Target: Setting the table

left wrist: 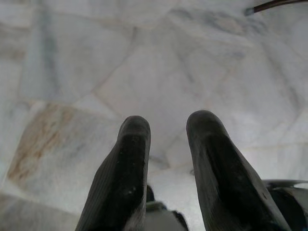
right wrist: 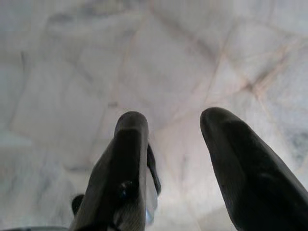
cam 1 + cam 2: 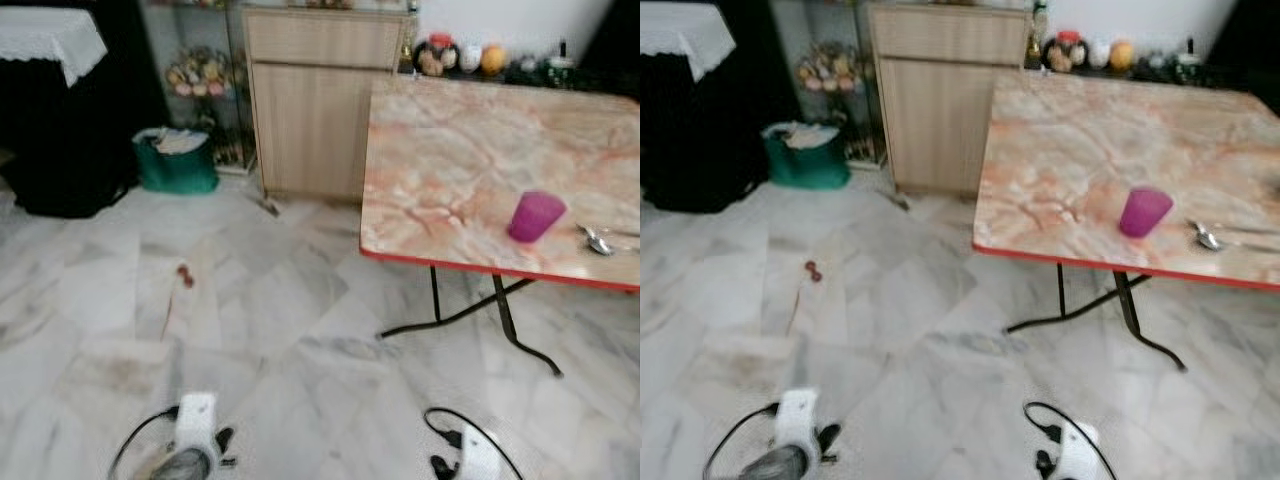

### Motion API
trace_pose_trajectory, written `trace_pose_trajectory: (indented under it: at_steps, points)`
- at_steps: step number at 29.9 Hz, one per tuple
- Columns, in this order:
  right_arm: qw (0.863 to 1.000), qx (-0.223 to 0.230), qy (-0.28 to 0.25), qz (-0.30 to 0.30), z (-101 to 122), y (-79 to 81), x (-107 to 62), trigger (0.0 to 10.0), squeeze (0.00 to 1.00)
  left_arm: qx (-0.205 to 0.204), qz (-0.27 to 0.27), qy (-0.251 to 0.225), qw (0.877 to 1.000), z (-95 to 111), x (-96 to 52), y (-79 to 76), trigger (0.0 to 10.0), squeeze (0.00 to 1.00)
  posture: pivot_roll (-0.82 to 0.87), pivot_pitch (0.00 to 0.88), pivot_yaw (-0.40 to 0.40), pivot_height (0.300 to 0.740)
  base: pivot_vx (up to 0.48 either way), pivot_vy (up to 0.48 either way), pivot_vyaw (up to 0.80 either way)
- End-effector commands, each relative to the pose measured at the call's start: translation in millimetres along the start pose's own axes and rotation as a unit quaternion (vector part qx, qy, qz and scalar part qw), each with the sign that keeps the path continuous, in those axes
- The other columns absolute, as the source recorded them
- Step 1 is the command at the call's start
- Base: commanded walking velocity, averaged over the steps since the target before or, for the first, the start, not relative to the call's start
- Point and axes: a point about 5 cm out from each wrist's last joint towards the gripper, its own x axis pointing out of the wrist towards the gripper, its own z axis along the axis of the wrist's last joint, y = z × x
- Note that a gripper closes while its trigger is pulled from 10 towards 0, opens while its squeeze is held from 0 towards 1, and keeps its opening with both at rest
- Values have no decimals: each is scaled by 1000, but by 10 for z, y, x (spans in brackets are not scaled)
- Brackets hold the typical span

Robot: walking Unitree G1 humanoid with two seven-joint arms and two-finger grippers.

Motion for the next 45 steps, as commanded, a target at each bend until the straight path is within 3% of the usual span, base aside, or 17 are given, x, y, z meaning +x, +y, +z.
trace_pose_trajectory:
  at_steps: [1, 33, 45]
  points:
    - [1000, 1, 4, 6, -33, 63, -1, 10000, 0, -1, 12, 21, 1000, -100, -36, 107, 10000, 0, -10, 0, 3, 740, 0, 0, -525]
    - [1000, 11, -7, -1, -11, 66, 0, 10000, 0, 9, 14, 5, 1000, 61, -1, 117, 10000, 0, 3, 0, -3, 740, 0, 0, -16]
    - [1000, 6, -11, -3, 16, 34, 3, 10000, 0, -13, 24, 6, 1000, 18, -10, 125, 10000, 0, 18, 0, -16, 740, 0, 0, 0]
